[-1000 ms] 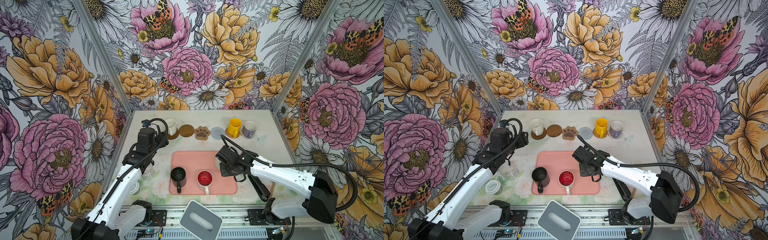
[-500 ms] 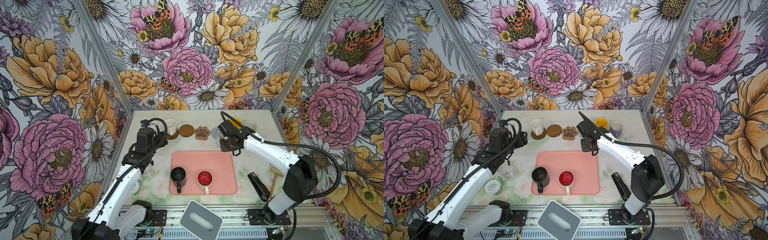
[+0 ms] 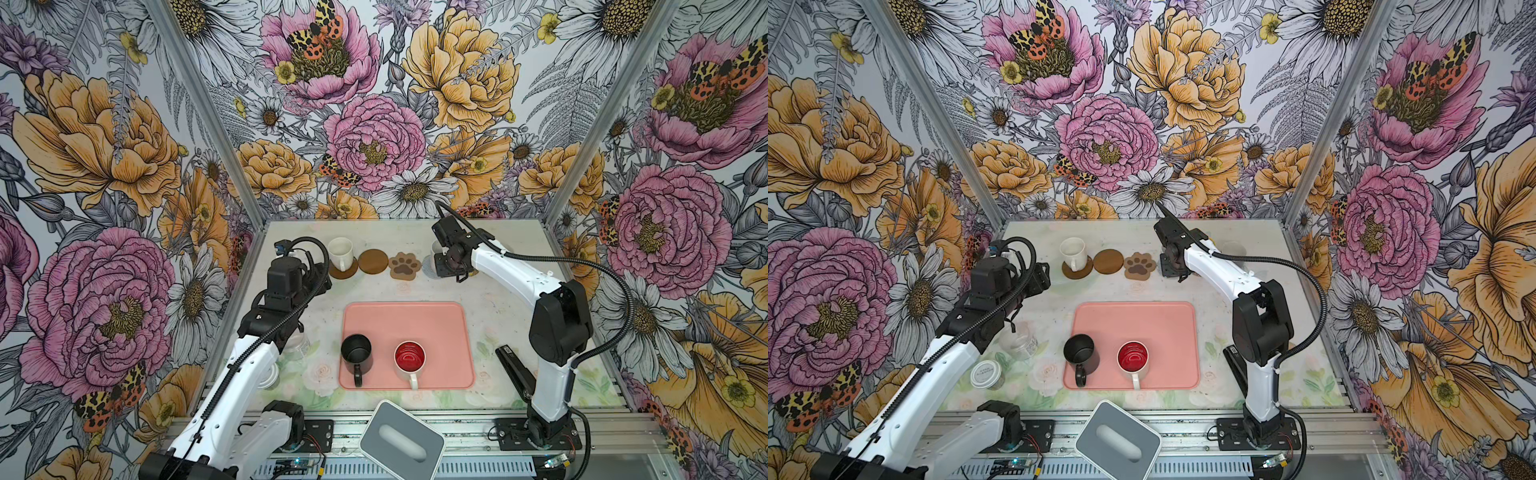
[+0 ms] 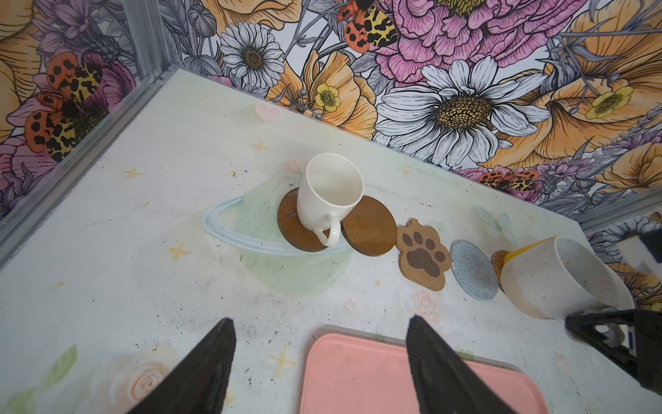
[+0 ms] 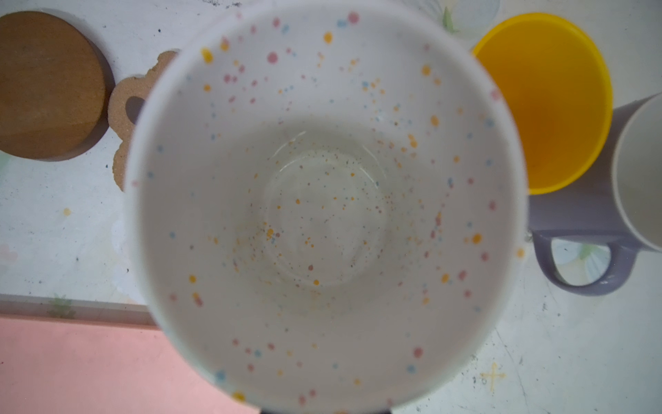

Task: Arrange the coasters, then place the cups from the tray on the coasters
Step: 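Lower the speckled cup onto the grey knitted coaster with the right gripper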

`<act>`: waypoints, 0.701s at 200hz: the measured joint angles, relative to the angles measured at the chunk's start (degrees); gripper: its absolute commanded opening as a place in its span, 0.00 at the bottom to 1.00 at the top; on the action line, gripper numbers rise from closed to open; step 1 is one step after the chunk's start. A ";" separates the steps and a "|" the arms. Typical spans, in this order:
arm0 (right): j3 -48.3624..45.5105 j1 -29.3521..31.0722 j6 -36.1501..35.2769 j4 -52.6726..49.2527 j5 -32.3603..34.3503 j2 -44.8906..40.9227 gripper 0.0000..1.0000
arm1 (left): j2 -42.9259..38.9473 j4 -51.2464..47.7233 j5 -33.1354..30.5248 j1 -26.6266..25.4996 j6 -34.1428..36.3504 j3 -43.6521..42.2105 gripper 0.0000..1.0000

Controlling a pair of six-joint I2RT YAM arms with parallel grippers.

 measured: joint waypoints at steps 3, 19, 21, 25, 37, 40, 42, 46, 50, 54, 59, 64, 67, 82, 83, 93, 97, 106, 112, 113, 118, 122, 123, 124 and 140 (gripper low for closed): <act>0.33 -0.11 -0.04 0.02 -0.04 0.37 0.00 | 0.00 -0.02 0.00 0.02 0.00 0.00 0.77; 1.90 -0.57 -0.17 0.20 -0.22 2.21 0.00 | -0.11 -0.17 0.00 0.07 0.00 0.00 0.77; 2.05 -0.61 -0.17 0.17 -0.20 2.34 0.00 | -0.11 -0.17 0.00 0.07 0.00 0.00 0.77; 2.34 -0.70 -0.17 0.24 -0.22 2.71 0.00 | -0.11 -0.17 0.00 0.09 0.00 0.00 0.77; 3.15 -1.03 -0.17 0.33 -0.26 3.65 0.00 | -0.11 -0.22 0.00 0.11 0.00 0.00 0.77; 3.28 -1.03 -0.17 0.42 -0.31 3.91 0.00 | -0.11 -0.22 0.00 0.11 0.00 0.00 0.77; 3.37 -1.03 -0.17 0.44 -0.31 4.02 0.00 | -0.11 -0.22 0.00 0.11 0.00 0.00 0.77; 3.54 -1.07 -0.15 0.48 -0.39 4.26 0.00 | -0.11 -0.22 0.00 0.11 0.00 0.00 0.77; 3.65 -1.29 -0.15 0.57 -0.44 4.48 0.00 | -0.11 -0.24 0.00 0.11 0.00 0.00 0.77; 3.74 -1.38 -0.15 0.63 -0.57 4.70 0.00 | -0.11 -0.24 0.00 0.11 0.00 0.00 0.77; 3.87 -1.42 -0.15 0.68 -0.66 4.96 0.00 | -0.11 -0.24 0.00 0.13 0.02 0.00 0.77; 3.89 -1.55 -0.15 0.76 -0.68 5.16 0.00 | -0.13 -0.26 0.00 0.13 0.00 0.00 0.77; 3.91 -1.66 -0.17 0.81 -0.70 5.29 0.00 | -0.15 -0.26 0.00 0.13 0.00 0.00 0.77; 4.00 -1.79 -0.15 0.85 -0.83 5.77 0.00 | -0.35 -0.35 0.00 0.20 0.02 0.00 0.77; 4.00 -1.79 -0.15 0.85 -0.85 5.81 0.00 | -0.37 -0.35 0.00 0.22 0.02 0.00 0.77; 4.22 -2.01 -0.15 0.87 -0.96 6.23 0.00 | -0.55 -0.35 0.00 0.26 0.02 0.00 0.77; 4.31 -2.03 -0.15 0.87 -1.05 6.47 0.00 | -0.63 -0.35 0.00 0.28 0.02 0.00 0.77; 4.55 -2.14 -0.15 0.90 -1.11 6.93 0.00 | -0.70 -0.35 0.00 0.28 0.02 0.00 0.77; 4.61 -2.14 -0.15 1.09 -1.11 7.23 0.00 | -0.72 -0.35 0.00 0.33 0.02 0.00 0.77; 4.61 -2.14 -0.15 1.11 -1.11 7.26 0.00 | -0.72 -0.35 0.00 0.33 0.02 0.00 0.77; 4.61 -2.14 -0.15 1.27 -1.16 7.52 0.00 | -0.74 -0.37 0.00 0.33 0.02 0.00 0.77; 4.63 -2.14 -0.15 1.33 -1.18 7.65 0.00 | -0.74 -0.35 0.00 0.35 0.02 0.00 0.77; 4.63 -2.14 -0.15 1.36 -1.18 7.69 0.00 | -0.74 -0.35 0.00 0.35 0.02 0.00 0.77; 4.66 -2.14 -0.15 1.38 -1.20 7.76 0.00 | -0.74 -0.35 0.00 0.35 0.02 0.00 0.77; 4.68 -2.14 -0.15 1.81 -1.29 8.39 0.00 | -0.74 -0.37 0.00 0.35 0.02 0.00 0.77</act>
